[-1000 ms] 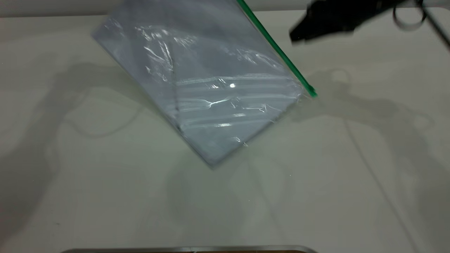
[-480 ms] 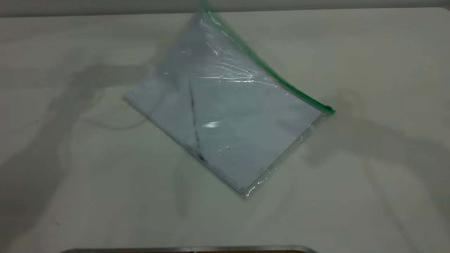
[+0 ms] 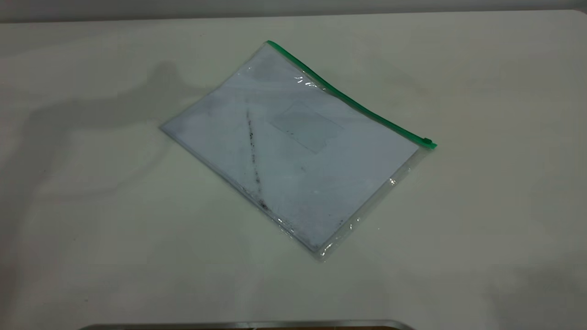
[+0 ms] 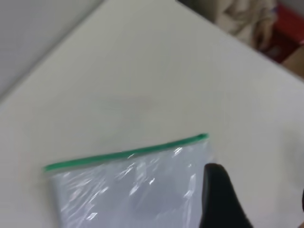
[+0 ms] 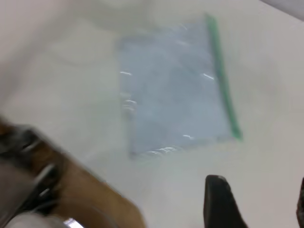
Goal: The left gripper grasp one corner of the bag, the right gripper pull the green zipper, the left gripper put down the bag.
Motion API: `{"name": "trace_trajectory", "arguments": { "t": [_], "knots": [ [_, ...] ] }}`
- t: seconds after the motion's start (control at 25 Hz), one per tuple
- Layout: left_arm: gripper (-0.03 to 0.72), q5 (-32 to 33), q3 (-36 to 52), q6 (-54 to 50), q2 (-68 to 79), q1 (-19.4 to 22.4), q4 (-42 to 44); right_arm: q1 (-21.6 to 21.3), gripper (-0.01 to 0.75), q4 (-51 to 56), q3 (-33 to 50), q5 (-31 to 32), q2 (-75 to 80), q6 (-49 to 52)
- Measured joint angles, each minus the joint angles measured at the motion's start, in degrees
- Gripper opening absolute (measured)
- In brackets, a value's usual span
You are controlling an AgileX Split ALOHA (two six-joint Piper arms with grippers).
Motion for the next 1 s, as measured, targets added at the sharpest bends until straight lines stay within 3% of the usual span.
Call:
{"name": "trace_trajectory", "arguments": {
  "t": [0.2,0.48,0.64,1.0],
  "knots": [
    [0.449,0.0,0.0,-11.85,-12.18,-0.18,14.41,0.0,0.422,-17.1,9.37,0.0,-11.72,15.36],
    [0.449,0.0,6.89,-34.83,-25.71,-0.18,36.66,0.0,0.46,-20.48,31.62,0.0,-20.69,22.7],
    [0.449,0.0,19.84,-41.44,-35.28,-0.18,43.41,0.0,0.468,-19.58,37.71,0.0,-24.38,23.08],
    [0.447,0.0,57.86,-45.41,-57.96,-0.18,44.04,0.0,0.47,-20.52,40.65,-6.55,-26.1,22.17]
  ]
}}
